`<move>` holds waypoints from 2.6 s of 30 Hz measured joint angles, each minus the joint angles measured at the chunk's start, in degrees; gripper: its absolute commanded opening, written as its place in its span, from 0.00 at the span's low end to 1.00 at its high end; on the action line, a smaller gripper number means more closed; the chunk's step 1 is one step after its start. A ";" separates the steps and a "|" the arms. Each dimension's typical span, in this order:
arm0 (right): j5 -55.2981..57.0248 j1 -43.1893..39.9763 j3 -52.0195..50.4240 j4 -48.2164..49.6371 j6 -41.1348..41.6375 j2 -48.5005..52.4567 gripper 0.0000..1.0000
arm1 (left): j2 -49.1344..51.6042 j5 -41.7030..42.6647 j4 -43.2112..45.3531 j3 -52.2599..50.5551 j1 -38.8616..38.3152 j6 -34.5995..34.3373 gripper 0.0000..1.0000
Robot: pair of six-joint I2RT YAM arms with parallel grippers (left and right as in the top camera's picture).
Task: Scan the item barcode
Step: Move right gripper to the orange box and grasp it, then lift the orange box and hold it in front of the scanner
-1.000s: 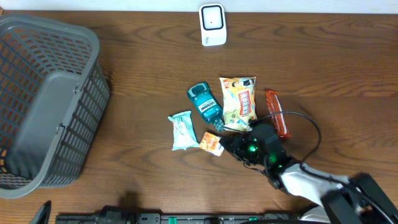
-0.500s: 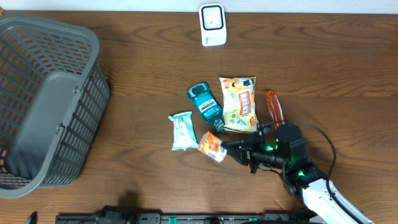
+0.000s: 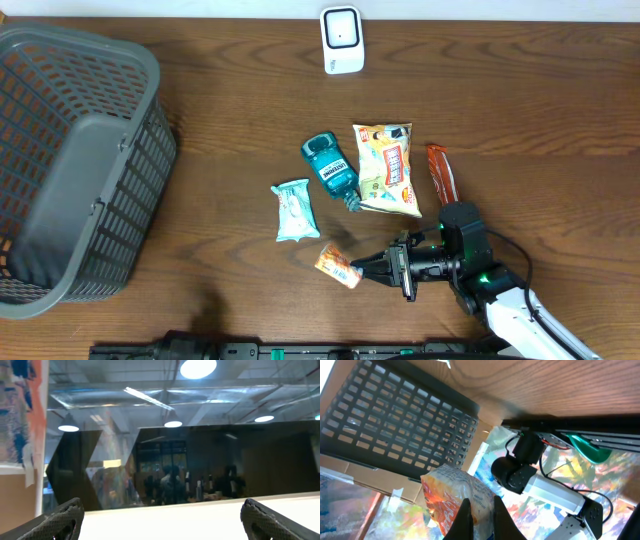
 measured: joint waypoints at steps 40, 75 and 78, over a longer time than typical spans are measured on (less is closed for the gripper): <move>72.32 5.46 14.62 36.06 -86.66 13.53 0.01 | -0.02 -2.08 1.86 -22.86 0.00 -0.02 0.99; 76.98 0.59 80.63 27.02 -91.38 76.78 0.01 | 0.00 -2.34 -3.04 -24.68 0.00 -0.02 1.00; 77.59 0.59 80.85 20.15 -91.45 76.00 0.01 | 0.00 -2.36 -3.04 -24.68 0.00 -0.02 0.99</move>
